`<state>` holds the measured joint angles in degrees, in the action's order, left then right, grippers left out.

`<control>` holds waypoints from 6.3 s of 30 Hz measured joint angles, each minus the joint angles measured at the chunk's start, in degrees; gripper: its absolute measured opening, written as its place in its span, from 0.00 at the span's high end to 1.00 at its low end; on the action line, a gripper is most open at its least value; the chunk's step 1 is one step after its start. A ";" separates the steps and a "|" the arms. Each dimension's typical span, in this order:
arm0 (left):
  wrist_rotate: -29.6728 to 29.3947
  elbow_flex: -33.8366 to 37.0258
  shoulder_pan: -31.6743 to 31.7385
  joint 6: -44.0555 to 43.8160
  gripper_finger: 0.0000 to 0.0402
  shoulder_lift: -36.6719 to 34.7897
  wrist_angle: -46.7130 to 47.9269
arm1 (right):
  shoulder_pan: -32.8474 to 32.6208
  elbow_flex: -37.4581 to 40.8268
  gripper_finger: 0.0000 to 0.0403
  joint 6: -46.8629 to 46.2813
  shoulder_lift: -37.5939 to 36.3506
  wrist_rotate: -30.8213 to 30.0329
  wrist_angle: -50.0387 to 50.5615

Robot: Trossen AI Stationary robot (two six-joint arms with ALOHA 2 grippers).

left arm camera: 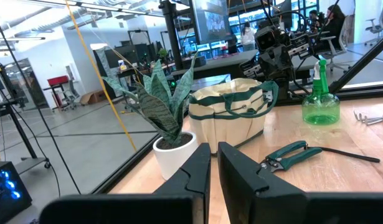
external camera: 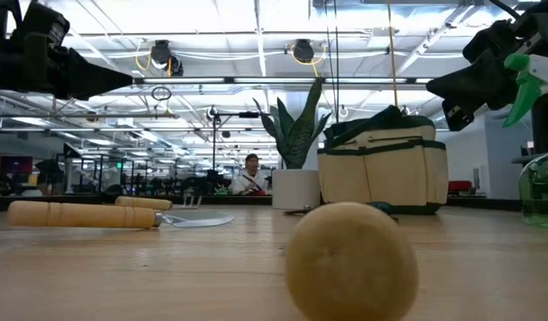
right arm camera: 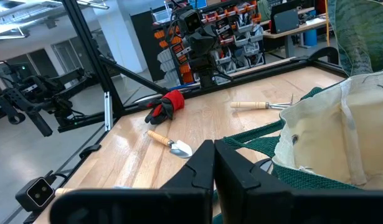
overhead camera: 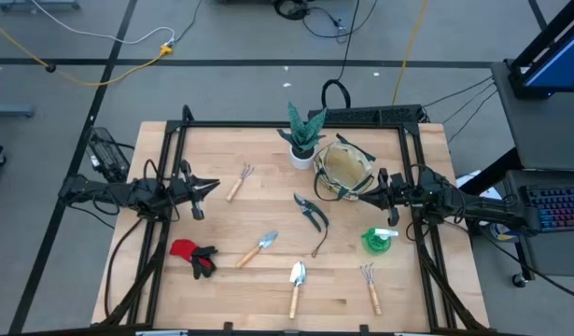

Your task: Pick & Place Garden tools in Gardening bag

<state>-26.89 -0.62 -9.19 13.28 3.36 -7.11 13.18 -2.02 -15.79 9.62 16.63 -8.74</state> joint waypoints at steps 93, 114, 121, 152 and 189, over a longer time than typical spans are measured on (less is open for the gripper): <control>1.05 0.00 0.00 -8.55 0.91 0.00 -3.21 | 0.01 -0.01 0.79 15.24 7.43 -19.58 -21.77; -2.63 -1.76 1.60 -13.76 0.54 5.88 -10.58 | 0.01 -0.02 0.65 13.38 20.19 -19.55 -40.84; -2.70 -9.35 3.52 -26.19 0.54 19.01 -1.05 | 0.01 -1.06 0.65 13.42 22.97 -19.55 -44.42; 4.86 -29.70 16.91 -43.02 0.54 65.91 22.34 | 0.00 -3.13 0.66 13.46 28.24 -19.55 -44.79; 7.52 -29.72 20.46 -49.89 0.54 76.86 19.84 | 0.00 -3.23 0.68 13.46 28.29 -19.57 -44.74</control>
<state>-19.37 -30.34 11.27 -36.62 80.21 12.72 13.18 -5.26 -2.33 37.91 -2.94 -53.49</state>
